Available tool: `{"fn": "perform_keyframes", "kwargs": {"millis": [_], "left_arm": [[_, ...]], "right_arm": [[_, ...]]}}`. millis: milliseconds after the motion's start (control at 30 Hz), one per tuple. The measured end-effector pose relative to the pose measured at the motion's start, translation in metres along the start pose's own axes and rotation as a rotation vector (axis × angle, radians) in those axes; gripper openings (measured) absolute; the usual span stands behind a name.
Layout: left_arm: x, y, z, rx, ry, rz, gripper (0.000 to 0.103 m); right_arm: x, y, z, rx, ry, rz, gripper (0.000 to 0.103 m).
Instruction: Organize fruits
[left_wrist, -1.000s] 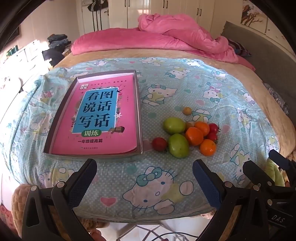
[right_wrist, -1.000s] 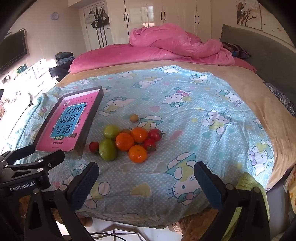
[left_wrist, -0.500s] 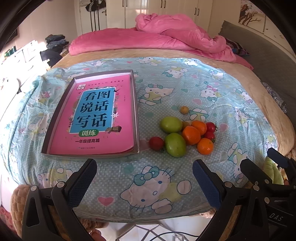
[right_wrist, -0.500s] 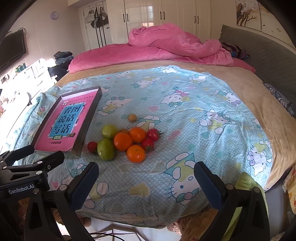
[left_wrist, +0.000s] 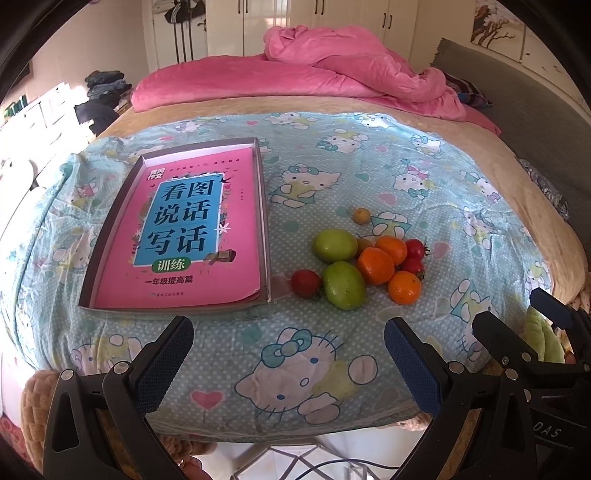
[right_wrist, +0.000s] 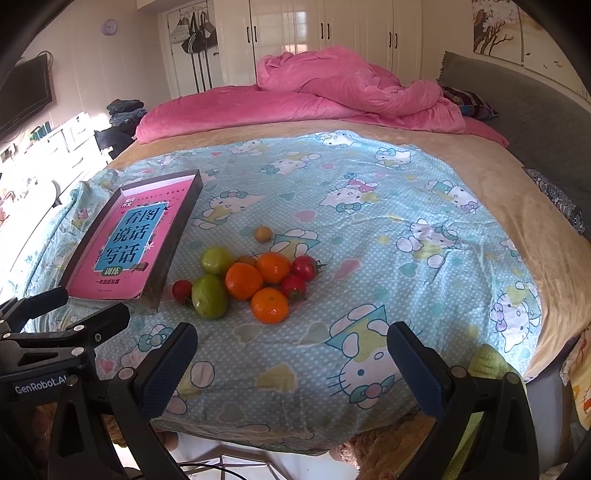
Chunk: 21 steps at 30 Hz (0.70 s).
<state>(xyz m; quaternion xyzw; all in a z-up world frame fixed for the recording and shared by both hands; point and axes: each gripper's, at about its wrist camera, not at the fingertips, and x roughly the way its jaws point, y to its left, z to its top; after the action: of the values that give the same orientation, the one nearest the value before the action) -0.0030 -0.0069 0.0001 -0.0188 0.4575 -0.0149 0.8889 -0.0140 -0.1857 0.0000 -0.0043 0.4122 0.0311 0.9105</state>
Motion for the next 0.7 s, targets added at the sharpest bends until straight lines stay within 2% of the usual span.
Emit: {"fn": "perform_keyframes", "kwargs": {"millis": [700], "left_arm": [[-0.0009, -0.0007, 0.0011, -0.001, -0.003, -0.001, 0.103]], "right_arm": [[0.0028, -0.0018, -0.0014, 0.007, 0.008, 0.003, 0.103]]}}
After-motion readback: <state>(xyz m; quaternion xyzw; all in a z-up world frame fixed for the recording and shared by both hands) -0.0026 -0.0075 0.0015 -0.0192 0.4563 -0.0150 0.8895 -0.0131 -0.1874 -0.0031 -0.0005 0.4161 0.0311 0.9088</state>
